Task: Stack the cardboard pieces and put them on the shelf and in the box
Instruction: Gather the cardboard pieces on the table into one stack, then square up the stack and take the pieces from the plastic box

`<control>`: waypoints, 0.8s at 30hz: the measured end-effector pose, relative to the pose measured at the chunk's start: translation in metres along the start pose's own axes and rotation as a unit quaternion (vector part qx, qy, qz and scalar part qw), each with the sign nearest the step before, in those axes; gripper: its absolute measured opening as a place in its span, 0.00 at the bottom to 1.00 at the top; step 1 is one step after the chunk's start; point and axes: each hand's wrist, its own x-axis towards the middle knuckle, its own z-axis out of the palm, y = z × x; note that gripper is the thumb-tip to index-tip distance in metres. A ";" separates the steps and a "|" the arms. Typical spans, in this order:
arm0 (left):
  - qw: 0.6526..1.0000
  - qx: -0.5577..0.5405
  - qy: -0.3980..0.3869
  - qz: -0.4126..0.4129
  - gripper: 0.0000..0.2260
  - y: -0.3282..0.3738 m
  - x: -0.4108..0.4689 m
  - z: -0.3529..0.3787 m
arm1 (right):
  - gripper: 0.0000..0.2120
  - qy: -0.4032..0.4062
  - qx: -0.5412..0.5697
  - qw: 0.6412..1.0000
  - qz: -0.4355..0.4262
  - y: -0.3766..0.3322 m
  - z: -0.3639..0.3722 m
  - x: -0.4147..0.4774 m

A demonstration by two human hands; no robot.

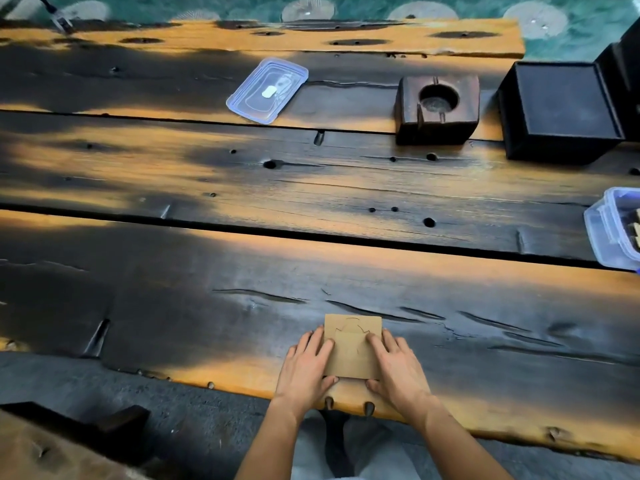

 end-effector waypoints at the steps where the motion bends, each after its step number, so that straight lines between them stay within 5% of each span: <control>1: 1.000 0.000 -0.005 0.003 0.29 -0.002 0.000 0.000 | 0.39 0.003 0.008 1.000 -0.003 0.001 0.001 0.001; 11: 0.999 0.026 -0.032 0.019 0.30 -0.009 0.011 -0.010 | 0.39 0.026 0.024 0.999 -0.019 0.012 0.003 0.008; 15: 0.994 -0.096 0.041 -0.024 0.37 0.004 -0.002 -0.014 | 0.42 0.032 0.113 0.993 0.021 0.004 0.002 -0.004; 17: 0.958 -0.240 0.117 -0.104 0.35 0.012 -0.005 -0.016 | 0.42 0.094 0.217 0.968 0.086 0.003 0.002 -0.010; 19: 0.885 -0.382 0.155 -0.217 0.28 0.020 -0.001 -0.016 | 0.36 0.144 0.306 0.925 0.170 0.001 0.001 -0.011; 21: 0.824 -0.468 0.129 -0.294 0.25 0.027 0.007 -0.014 | 0.31 0.125 0.356 0.895 0.237 0.001 -0.001 -0.003; 24: 0.800 -0.494 0.105 -0.324 0.25 0.030 0.018 -0.008 | 0.31 0.053 0.361 0.891 0.271 -0.001 -0.005 0.010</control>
